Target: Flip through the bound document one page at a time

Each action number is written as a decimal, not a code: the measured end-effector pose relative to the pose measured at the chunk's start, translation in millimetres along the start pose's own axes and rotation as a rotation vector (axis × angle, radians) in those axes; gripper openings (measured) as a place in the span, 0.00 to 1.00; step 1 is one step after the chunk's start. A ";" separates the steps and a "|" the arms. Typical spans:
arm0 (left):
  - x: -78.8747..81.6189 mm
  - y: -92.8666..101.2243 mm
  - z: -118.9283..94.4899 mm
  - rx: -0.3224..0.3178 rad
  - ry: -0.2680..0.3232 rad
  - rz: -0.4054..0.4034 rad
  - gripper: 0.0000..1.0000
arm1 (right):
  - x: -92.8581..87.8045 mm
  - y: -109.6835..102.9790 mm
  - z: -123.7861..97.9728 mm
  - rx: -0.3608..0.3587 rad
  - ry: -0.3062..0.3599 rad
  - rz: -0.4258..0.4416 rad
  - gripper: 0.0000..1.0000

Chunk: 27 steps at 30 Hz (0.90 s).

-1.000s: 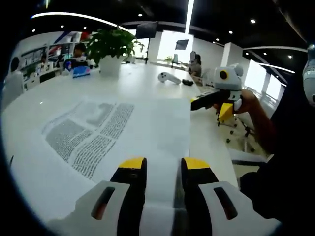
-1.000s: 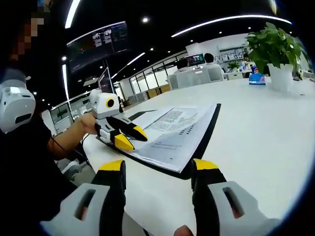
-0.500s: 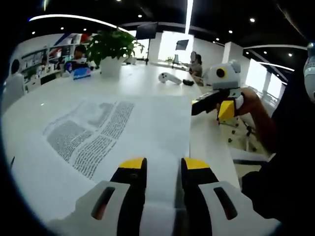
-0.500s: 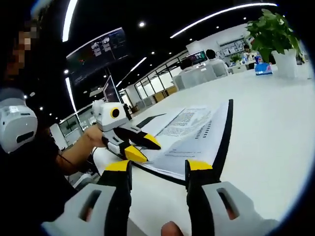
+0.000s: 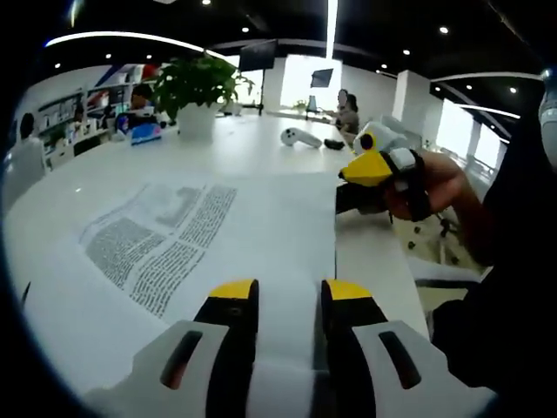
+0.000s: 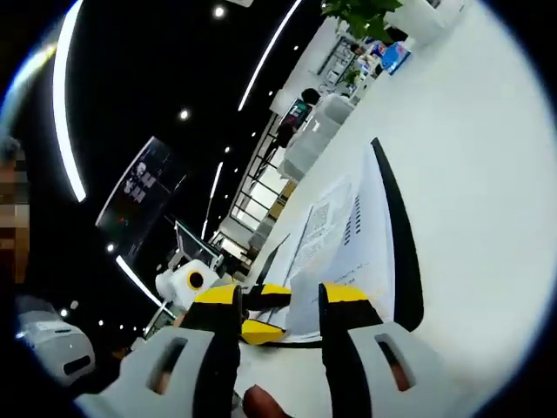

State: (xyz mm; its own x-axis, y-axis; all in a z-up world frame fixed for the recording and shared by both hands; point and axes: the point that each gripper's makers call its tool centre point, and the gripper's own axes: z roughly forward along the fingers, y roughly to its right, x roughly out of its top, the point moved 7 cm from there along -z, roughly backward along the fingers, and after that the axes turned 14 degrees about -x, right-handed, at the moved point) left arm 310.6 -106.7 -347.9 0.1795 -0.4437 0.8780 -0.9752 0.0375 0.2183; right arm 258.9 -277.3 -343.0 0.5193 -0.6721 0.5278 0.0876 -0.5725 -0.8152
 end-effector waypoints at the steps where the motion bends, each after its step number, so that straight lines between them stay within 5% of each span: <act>1: 0.3 1.5 0.7 0.006 -0.011 0.012 0.32 | 0.5 0.3 0.2 -0.006 0.007 -0.003 0.35; 15: -0.4 3.9 3.3 0.022 -0.023 0.049 0.34 | 0.2 3.4 1.2 -0.040 0.048 0.048 0.24; 27: -1.5 4.5 4.0 0.029 -0.018 0.064 0.35 | -1.9 6.9 0.6 -0.049 0.061 0.004 0.10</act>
State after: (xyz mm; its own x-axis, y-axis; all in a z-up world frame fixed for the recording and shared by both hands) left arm 305.4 -109.5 -349.9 0.1145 -0.4568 0.8822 -0.9879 0.0408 0.1494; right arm 259.0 -279.7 -349.7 0.4666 -0.7008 0.5397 0.0436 -0.5912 -0.8053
